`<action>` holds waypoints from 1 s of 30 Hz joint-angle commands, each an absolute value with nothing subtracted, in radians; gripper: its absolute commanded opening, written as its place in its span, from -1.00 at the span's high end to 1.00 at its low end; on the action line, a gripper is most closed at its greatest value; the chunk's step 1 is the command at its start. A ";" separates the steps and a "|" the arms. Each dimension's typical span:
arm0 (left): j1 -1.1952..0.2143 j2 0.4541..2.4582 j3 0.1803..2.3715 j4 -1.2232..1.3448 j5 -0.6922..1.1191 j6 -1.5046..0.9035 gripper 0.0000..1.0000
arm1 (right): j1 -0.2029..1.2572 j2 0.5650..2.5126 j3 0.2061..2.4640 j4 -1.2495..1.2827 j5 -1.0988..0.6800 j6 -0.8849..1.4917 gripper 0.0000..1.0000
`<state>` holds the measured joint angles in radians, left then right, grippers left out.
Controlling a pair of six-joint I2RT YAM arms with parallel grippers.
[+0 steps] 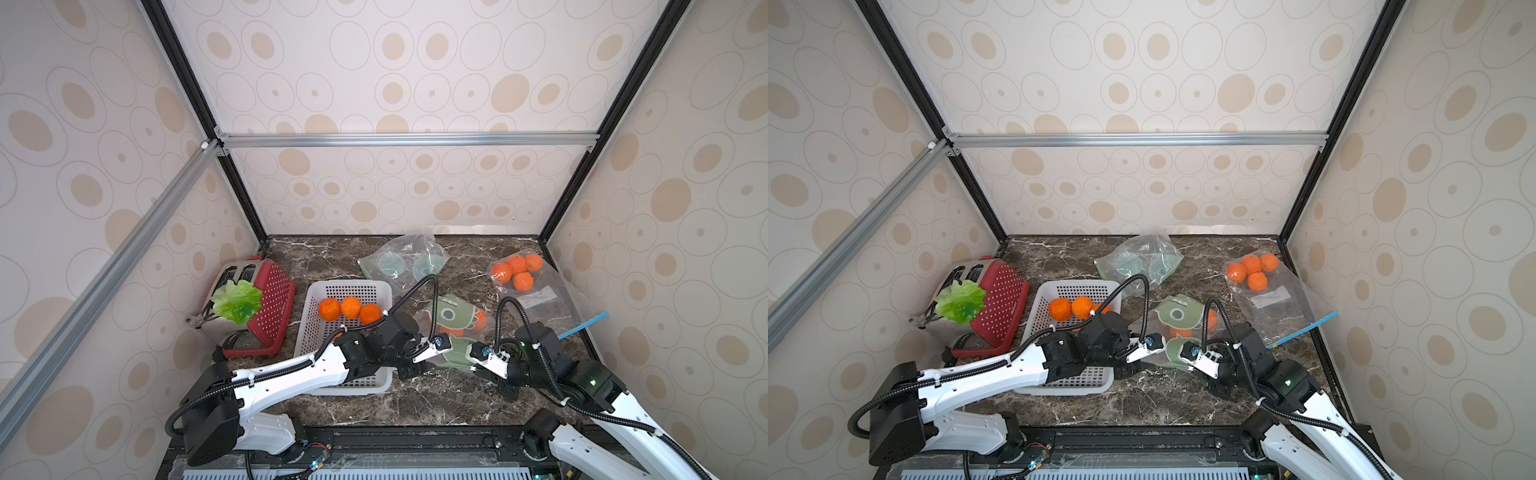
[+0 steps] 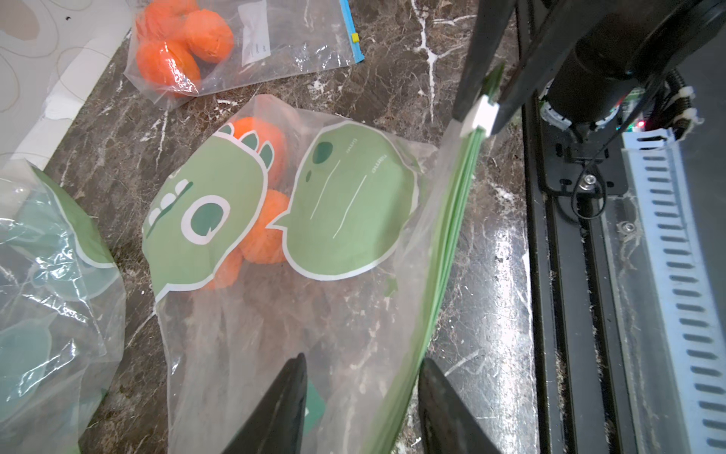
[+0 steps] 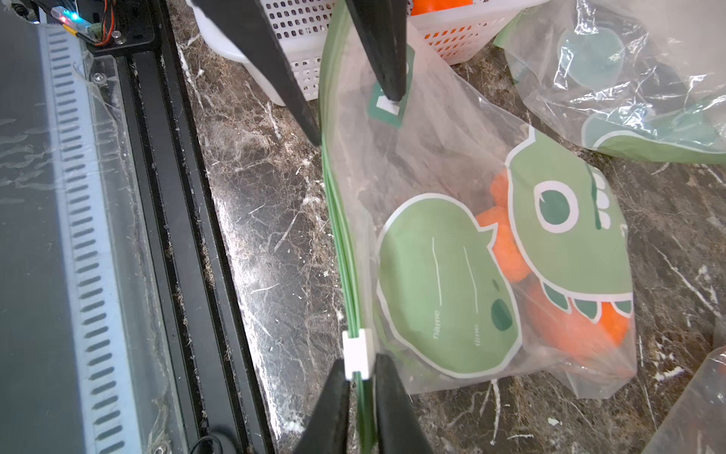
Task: Open the zip-top bag and take out the orange
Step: Adjust the zipper food storage bag at the center of the board.
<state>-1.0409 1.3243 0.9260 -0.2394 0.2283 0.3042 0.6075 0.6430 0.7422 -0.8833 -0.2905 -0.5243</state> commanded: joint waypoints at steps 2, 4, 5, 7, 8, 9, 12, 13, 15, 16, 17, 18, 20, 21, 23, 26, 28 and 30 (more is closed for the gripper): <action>-1.043 1.347 0.950 -0.212 0.180 0.303 0.15 | 0.613 0.638 0.741 -0.898 -0.296 -0.539 0.67; -1.043 1.353 0.946 -0.206 0.173 0.301 0.28 | 0.613 0.640 0.741 -0.898 -0.302 -0.539 0.67; -1.041 1.356 0.942 -0.202 0.175 0.301 0.35 | 0.613 0.640 0.742 -0.898 -0.307 -0.537 0.66; -1.042 1.361 0.936 -0.193 0.179 0.299 0.44 | 0.613 0.637 0.744 -0.891 -0.328 -0.528 0.63; -1.041 1.363 0.934 -0.189 0.182 0.300 0.47 | 0.613 0.637 0.748 -0.881 -0.344 -0.514 0.62; -1.040 1.365 0.933 -0.189 0.185 0.299 0.52 | 0.612 0.636 0.748 -0.864 -0.361 -0.495 0.61; -1.041 1.368 0.928 -0.181 0.192 0.300 0.62 | 0.613 0.651 0.747 -0.802 -0.405 -0.412 0.52; -1.041 1.368 0.928 -0.180 0.193 0.299 0.63 | 0.613 0.656 0.748 -0.784 -0.413 -0.389 0.48; -1.042 1.368 0.931 -0.178 0.193 0.300 0.67 | 0.613 0.658 0.753 -0.748 -0.425 -0.350 0.40; -1.042 1.368 0.931 -0.178 0.193 0.301 0.68 | 0.613 0.660 0.755 -0.731 -0.430 -0.326 0.34; -1.043 1.368 0.931 -0.178 0.194 0.302 0.69 | 0.613 0.660 0.759 -0.712 -0.433 -0.298 0.32; -1.042 1.367 0.931 -0.177 0.194 0.302 0.69 | 0.612 0.663 0.758 -0.685 -0.433 -0.271 0.30; -1.042 1.364 0.931 -0.178 0.193 0.304 0.69 | 0.613 0.684 0.755 -0.638 -0.416 -0.219 0.30; -1.042 1.361 0.930 -0.179 0.192 0.304 0.68 | 0.612 0.703 0.755 -0.625 -0.416 -0.203 0.30; -1.041 1.358 0.927 -0.178 0.192 0.304 0.69 | 0.613 0.744 0.762 -0.609 -0.429 -0.197 0.31; -1.040 1.350 0.924 -0.178 0.191 0.304 0.68 | 0.613 0.815 0.775 -0.592 -0.421 -0.190 0.33; -1.042 1.348 0.921 -0.180 0.189 0.302 0.68 | 0.613 0.857 0.790 -0.584 -0.412 -0.183 0.38; -1.042 1.345 0.917 -0.177 0.189 0.301 0.67 | 0.613 0.892 0.804 -0.583 -0.438 -0.188 0.40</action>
<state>-1.0409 1.3598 0.9241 -0.1947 0.1894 0.2874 0.6075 0.8692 0.7639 -0.6102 -0.4114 -0.2058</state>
